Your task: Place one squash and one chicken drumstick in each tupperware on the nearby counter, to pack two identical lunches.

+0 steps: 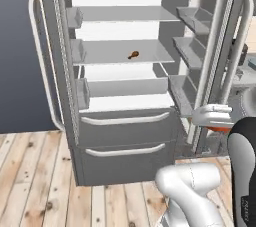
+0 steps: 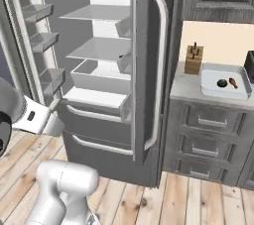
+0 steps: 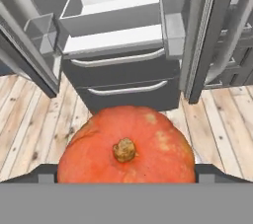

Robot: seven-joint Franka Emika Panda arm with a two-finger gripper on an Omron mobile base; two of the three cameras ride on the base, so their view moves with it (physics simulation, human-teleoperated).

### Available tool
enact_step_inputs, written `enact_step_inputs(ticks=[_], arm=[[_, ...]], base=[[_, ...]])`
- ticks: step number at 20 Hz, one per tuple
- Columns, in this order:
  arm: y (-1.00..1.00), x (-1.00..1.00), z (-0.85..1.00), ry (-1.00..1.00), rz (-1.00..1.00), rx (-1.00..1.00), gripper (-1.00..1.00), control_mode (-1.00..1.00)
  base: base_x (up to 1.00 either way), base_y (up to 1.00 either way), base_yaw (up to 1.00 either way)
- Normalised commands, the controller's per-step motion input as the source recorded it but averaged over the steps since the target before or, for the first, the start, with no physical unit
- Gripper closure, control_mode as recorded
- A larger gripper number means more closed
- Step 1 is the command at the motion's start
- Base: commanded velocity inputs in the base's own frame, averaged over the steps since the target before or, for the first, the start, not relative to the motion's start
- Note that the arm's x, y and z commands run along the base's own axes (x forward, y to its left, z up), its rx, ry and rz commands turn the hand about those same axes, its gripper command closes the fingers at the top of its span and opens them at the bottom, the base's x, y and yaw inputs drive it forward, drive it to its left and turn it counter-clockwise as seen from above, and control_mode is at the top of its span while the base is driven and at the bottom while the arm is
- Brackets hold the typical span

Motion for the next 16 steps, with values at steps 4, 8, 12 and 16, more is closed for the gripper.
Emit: enact_step_inputs(ticks=[4,8,12,16], arm=[[0.0,0.0,0.0,0.0,0.0,0.0,1.0,1.0],[0.0,0.0,0.0,0.0,0.0,0.0,1.0,1.0],[0.0,0.0,0.0,0.0,0.0,0.0,1.0,1.0],[0.0,0.0,0.0,0.0,0.0,0.0,1.0,1.0]], base=[[-0.41,-1.0,0.0],[-0.14,-1.0,0.0],[0.0,-1.0,0.0],[0.0,-1.0,0.0]])
